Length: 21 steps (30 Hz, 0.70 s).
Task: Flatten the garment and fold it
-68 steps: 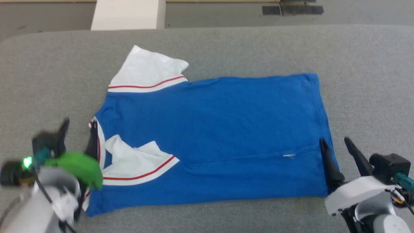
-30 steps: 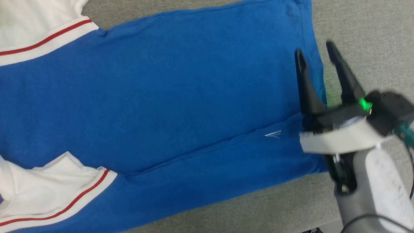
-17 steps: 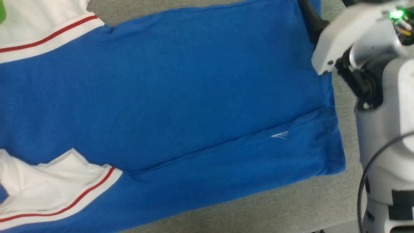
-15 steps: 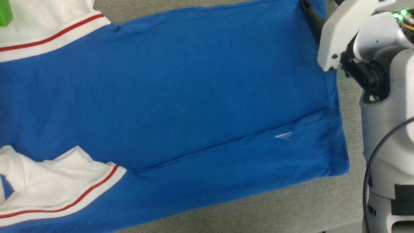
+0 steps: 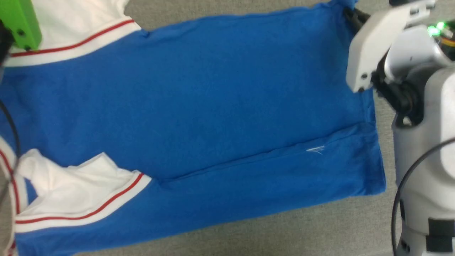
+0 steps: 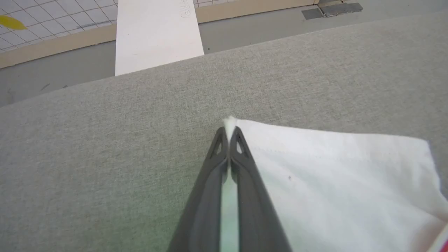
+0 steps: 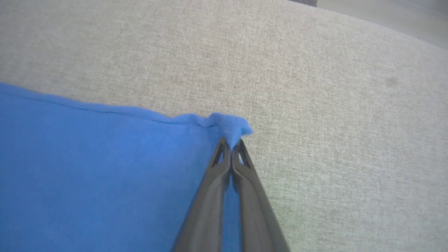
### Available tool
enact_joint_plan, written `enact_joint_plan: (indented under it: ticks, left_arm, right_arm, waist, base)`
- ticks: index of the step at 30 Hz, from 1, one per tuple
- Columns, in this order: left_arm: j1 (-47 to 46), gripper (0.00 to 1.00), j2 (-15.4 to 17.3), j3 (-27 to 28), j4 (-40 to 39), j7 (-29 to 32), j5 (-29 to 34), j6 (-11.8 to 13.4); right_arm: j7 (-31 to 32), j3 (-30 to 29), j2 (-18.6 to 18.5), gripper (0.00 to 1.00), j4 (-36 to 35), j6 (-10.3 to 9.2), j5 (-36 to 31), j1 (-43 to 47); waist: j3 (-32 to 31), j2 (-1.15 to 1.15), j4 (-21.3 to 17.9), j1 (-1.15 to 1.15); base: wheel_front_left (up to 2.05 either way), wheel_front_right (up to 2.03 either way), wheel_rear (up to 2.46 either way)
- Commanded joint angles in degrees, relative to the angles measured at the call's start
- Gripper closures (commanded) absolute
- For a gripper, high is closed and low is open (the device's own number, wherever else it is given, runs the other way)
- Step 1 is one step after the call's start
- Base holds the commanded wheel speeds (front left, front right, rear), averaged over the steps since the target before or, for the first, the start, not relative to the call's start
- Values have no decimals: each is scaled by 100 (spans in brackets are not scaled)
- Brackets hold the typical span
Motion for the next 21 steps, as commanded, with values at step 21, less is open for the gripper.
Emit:
enact_joint_plan:
  ticks: [21]
  left_arm:
    - [5538,100,-404,735,-1895,-2888,-1091,504]
  right_arm:
    - [-1712,161,-921,100,363,-9,463,2620]
  waist:
    - [-2387,0,944,0]
  base:
    - [0,0,0]
